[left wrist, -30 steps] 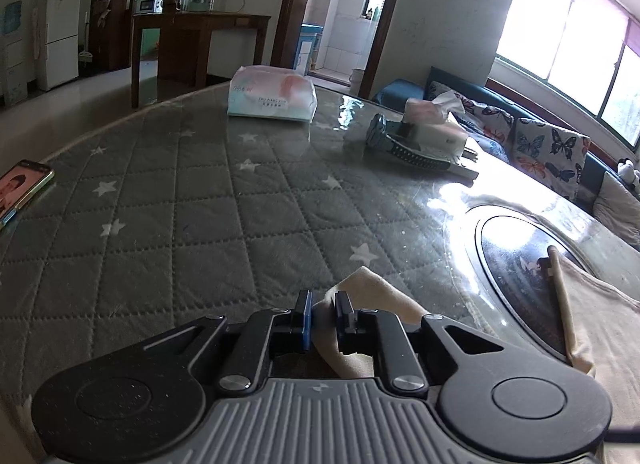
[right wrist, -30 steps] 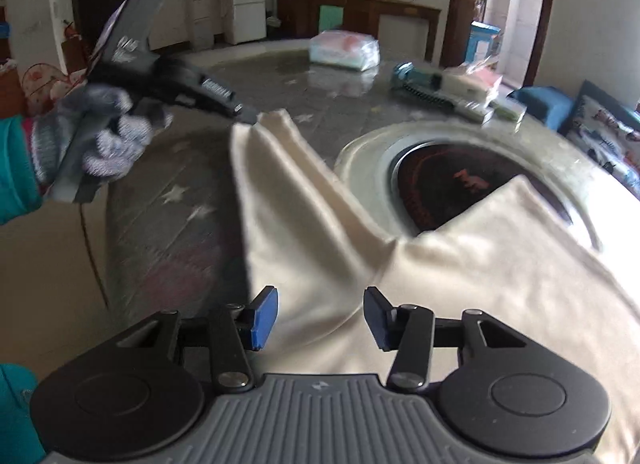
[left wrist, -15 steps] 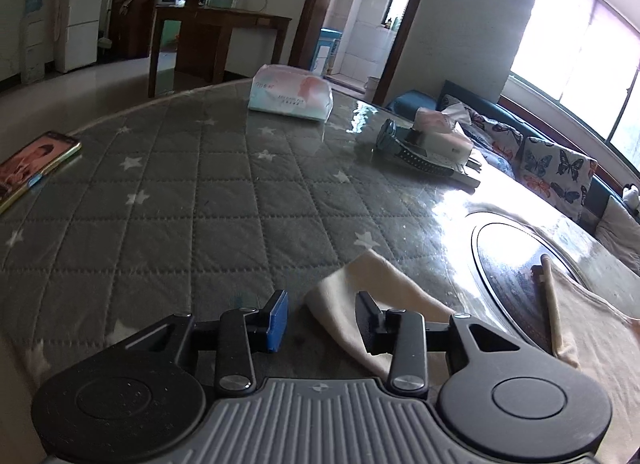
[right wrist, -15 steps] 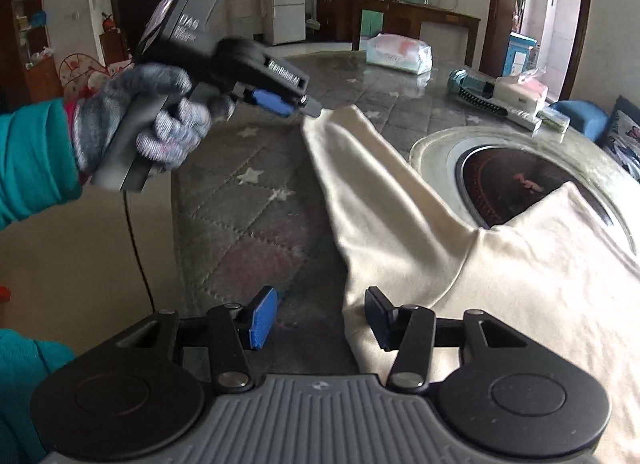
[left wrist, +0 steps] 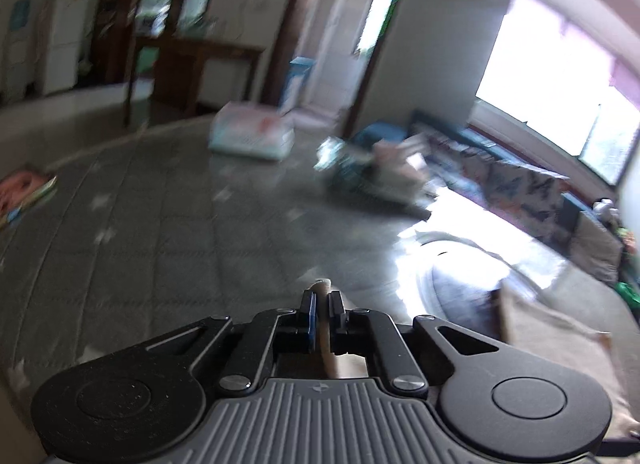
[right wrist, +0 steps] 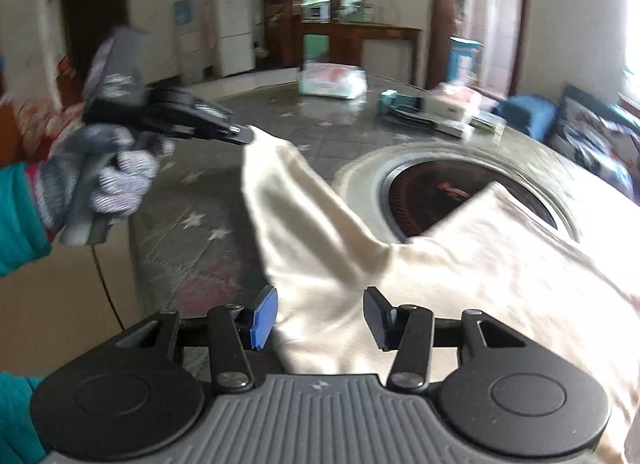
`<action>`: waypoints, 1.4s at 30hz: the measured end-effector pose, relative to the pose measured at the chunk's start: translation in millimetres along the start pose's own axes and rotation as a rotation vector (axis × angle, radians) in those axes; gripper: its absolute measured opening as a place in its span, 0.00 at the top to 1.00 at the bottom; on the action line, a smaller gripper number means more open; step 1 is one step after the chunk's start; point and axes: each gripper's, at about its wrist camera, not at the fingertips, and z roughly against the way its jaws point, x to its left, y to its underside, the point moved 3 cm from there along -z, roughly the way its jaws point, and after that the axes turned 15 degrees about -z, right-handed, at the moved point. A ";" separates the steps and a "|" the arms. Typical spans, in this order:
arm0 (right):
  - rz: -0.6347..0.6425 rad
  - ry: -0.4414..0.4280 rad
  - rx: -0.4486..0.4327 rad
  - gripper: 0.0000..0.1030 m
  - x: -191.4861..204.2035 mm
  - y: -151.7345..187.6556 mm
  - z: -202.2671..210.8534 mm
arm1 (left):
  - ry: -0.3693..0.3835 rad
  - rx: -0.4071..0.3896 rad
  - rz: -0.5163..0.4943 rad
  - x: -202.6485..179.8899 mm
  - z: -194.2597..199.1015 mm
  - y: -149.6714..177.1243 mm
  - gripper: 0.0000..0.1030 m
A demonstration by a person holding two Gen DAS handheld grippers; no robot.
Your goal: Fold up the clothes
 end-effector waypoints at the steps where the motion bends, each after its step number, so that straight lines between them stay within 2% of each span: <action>1: -0.029 0.007 -0.007 0.58 -6.7 -2.3 2.9 | 0.022 -0.020 -0.019 -8.4 4.7 -3.2 0.94; 5: -0.139 0.030 -0.041 0.63 -32.1 -9.2 17.0 | 0.112 -0.096 -0.099 -43.7 23.1 -14.3 0.95; 8: -0.215 0.038 -0.067 0.66 -51.8 -11.5 28.0 | 0.212 -0.121 -0.168 -79.8 32.6 -10.9 0.95; 12: -0.329 0.029 -0.086 0.68 -74.9 -11.6 40.1 | 0.338 -0.108 -0.283 -128.6 36.9 4.4 0.95; 17: -0.446 -0.007 -0.079 0.68 -95.1 -7.4 42.1 | 0.428 -0.050 -0.415 -174.2 33.3 30.2 0.95; 24: -0.491 -0.005 -0.020 0.68 -99.3 1.6 14.8 | 0.450 0.017 -0.489 -187.6 24.2 54.5 0.92; 32: -0.581 -0.018 0.019 0.67 -110.8 5.2 -2.3 | 0.455 0.011 -0.519 -183.3 26.6 63.9 0.91; 34: -0.582 -0.021 0.017 0.61 -110.0 4.7 -3.2 | 0.459 0.007 -0.527 -185.1 28.0 65.8 0.87; 37: -0.601 -0.027 -0.012 0.60 -109.9 -0.2 -4.9 | 0.456 -0.008 -0.543 -182.8 32.2 66.7 0.84; 39: -0.608 -0.028 -0.025 0.60 -110.9 -4.4 -6.9 | 0.451 -0.019 -0.547 -179.1 35.4 66.2 0.74; 42: -0.543 0.028 -0.019 0.61 -107.7 -9.2 -17.4 | 0.418 -0.029 -0.532 -167.2 39.2 63.1 0.72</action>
